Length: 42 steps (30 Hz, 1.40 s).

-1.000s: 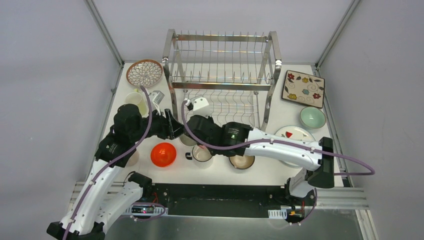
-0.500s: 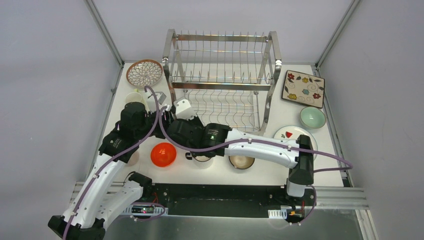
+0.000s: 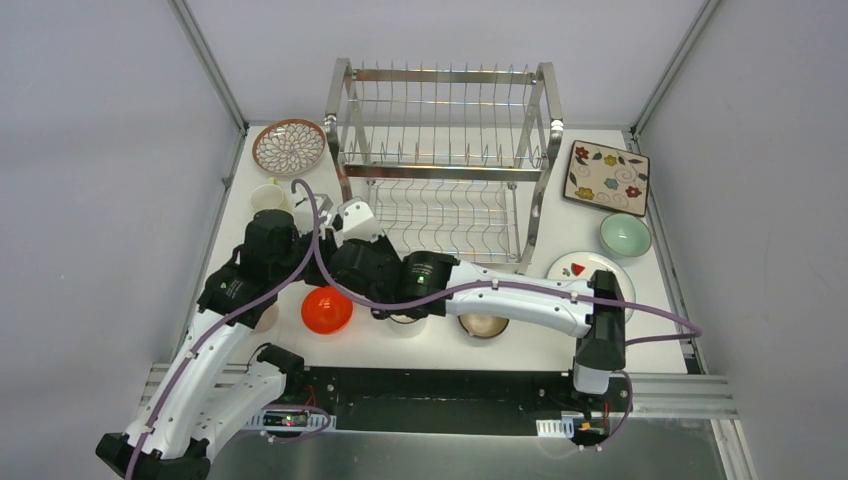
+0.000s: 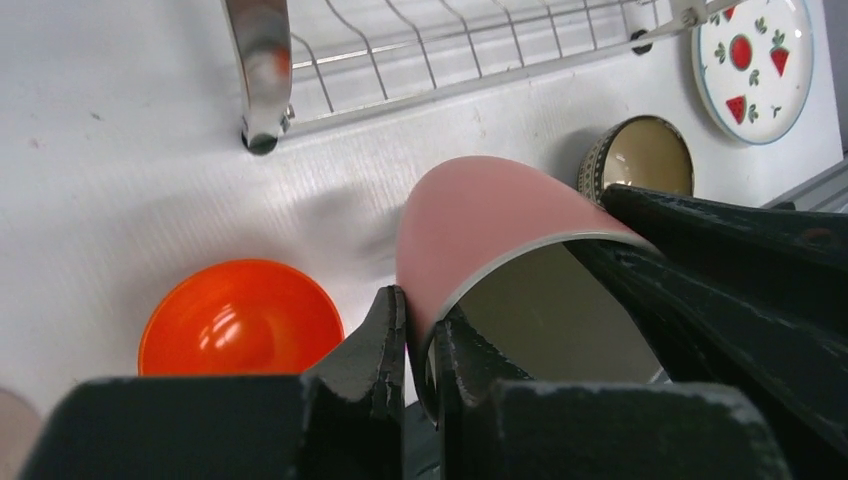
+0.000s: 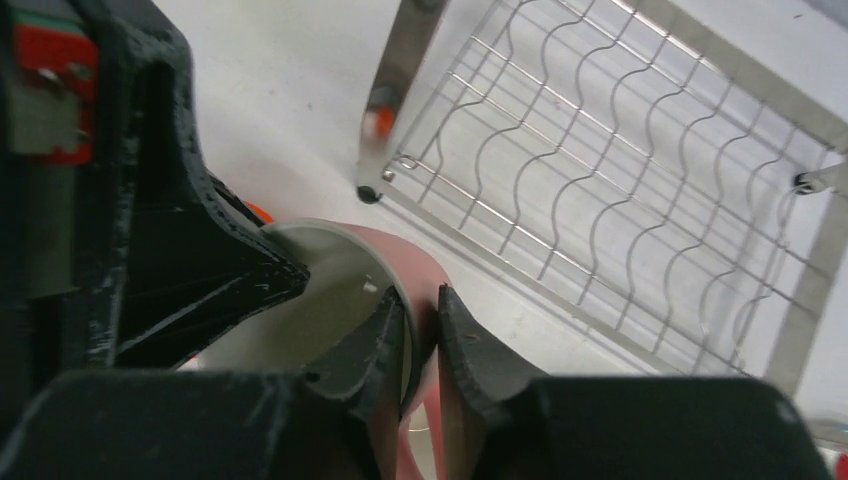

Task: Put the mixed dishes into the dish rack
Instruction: Turn the cup upside down in the dish rack.

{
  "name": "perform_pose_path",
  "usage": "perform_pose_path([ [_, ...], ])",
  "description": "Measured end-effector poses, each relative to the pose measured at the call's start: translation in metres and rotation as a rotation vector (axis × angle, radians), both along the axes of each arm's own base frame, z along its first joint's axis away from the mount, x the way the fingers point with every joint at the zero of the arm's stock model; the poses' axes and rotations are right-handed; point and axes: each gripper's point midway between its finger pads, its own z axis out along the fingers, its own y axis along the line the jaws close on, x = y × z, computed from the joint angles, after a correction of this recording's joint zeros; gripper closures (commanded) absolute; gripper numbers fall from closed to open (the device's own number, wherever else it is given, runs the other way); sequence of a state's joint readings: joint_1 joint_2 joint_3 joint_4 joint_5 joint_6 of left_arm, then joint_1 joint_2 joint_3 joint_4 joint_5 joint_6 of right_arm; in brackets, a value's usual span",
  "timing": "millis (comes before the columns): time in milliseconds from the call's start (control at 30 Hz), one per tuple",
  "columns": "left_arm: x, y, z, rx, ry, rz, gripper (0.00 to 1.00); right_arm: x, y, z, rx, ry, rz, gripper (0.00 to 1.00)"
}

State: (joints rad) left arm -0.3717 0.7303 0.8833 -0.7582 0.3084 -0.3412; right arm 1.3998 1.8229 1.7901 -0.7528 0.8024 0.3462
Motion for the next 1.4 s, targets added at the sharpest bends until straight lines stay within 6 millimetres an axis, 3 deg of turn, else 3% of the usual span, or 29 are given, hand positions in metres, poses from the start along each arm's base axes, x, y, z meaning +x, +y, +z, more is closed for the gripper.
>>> perform_pose_path([
  [167,-0.006,0.002,-0.009,0.004,0.037,0.003,1.00,-0.015,0.002,0.007,0.112,0.067,0.042,0.57],
  [367,-0.009,0.002,0.002,-0.035,-0.040,0.006,1.00,-0.033,-0.018,0.024,0.239,0.154,0.109,0.36],
  [567,-0.008,0.000,0.019,-0.068,-0.125,-0.009,1.00,-0.038,-0.052,0.034,0.369,0.265,0.129,0.24],
  [800,-0.008,-0.005,0.042,-0.143,-0.302,-0.041,1.00,-0.044,-0.081,0.040,0.632,0.509,0.137,0.18],
  [1000,-0.009,-0.011,0.065,-0.227,-0.473,-0.074,1.00,-0.070,-0.073,0.051,0.740,0.634,0.226,0.18],
  [1267,-0.023,-0.009,0.097,-0.310,-0.638,-0.090,1.00,-0.085,-0.058,0.048,0.914,0.809,0.236,0.21],
  [1400,-0.031,-0.007,0.117,-0.340,-0.722,-0.099,1.00,-0.090,-0.049,0.067,1.015,0.864,0.279,0.25],
])
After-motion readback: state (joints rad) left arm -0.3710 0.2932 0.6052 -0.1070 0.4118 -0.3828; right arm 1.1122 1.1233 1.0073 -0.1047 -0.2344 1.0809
